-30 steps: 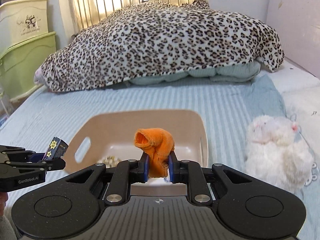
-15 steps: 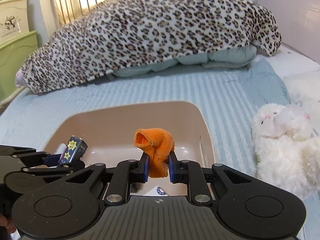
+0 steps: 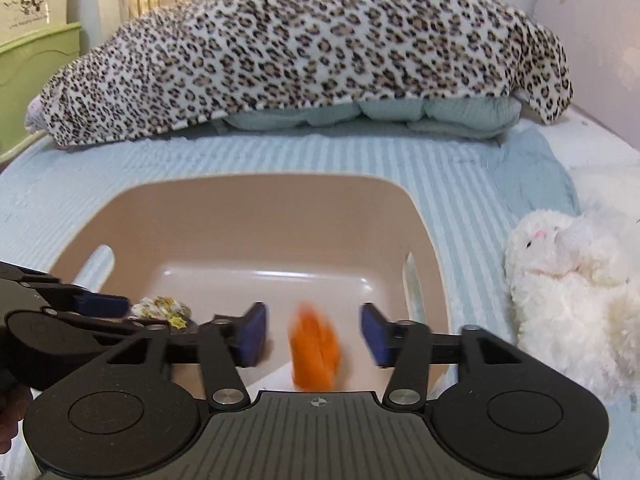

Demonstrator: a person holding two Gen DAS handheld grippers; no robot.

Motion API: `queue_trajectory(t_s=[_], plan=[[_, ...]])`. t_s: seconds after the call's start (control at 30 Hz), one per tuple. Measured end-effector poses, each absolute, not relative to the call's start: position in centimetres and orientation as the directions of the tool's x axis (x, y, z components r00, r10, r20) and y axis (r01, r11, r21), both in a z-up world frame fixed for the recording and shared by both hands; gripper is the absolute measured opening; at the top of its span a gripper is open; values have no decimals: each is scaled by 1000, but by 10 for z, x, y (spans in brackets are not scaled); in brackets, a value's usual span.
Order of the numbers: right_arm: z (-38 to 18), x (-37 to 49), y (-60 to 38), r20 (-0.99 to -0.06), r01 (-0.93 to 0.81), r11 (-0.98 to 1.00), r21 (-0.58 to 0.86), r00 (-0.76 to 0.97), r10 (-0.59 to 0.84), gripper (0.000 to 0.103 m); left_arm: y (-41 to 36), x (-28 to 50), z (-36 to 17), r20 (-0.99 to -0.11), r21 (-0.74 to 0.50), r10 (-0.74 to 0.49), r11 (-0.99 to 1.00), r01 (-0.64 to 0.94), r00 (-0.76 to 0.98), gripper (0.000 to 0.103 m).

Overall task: Organize objects
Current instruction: 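Carry star box and orange sock into the basket and open both tools, then grasp the blue-and-white box with the left tool while the right tool grasps the green tea bag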

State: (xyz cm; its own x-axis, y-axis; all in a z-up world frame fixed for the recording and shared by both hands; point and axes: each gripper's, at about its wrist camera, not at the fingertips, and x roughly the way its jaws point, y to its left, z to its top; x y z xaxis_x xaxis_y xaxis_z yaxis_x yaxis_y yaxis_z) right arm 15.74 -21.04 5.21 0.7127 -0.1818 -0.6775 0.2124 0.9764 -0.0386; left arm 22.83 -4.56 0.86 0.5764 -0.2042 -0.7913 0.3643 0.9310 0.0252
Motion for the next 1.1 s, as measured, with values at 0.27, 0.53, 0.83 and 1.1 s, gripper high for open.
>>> queue_trajectory(t_s=[0.27,0.53,0.83,1.1], plan=[[83,130,-198,-654,194,981,-11,741,-154,95,-20,196,42,-749,27,-228,928,373,623,76],[92,92,-183,-676,178,984,-17,723,-143,101,3,165,50,-749,17,-237,927,375,619,77],[66,64,-179,-748,187,982,-24,648,-141,103,7,135,19,-801,37,-215,913,405,559,77],[31,58,-188,-819,210,976,-54,549,-163,103,5,129,-16,-858,-7,-222,906,422,463,77]])
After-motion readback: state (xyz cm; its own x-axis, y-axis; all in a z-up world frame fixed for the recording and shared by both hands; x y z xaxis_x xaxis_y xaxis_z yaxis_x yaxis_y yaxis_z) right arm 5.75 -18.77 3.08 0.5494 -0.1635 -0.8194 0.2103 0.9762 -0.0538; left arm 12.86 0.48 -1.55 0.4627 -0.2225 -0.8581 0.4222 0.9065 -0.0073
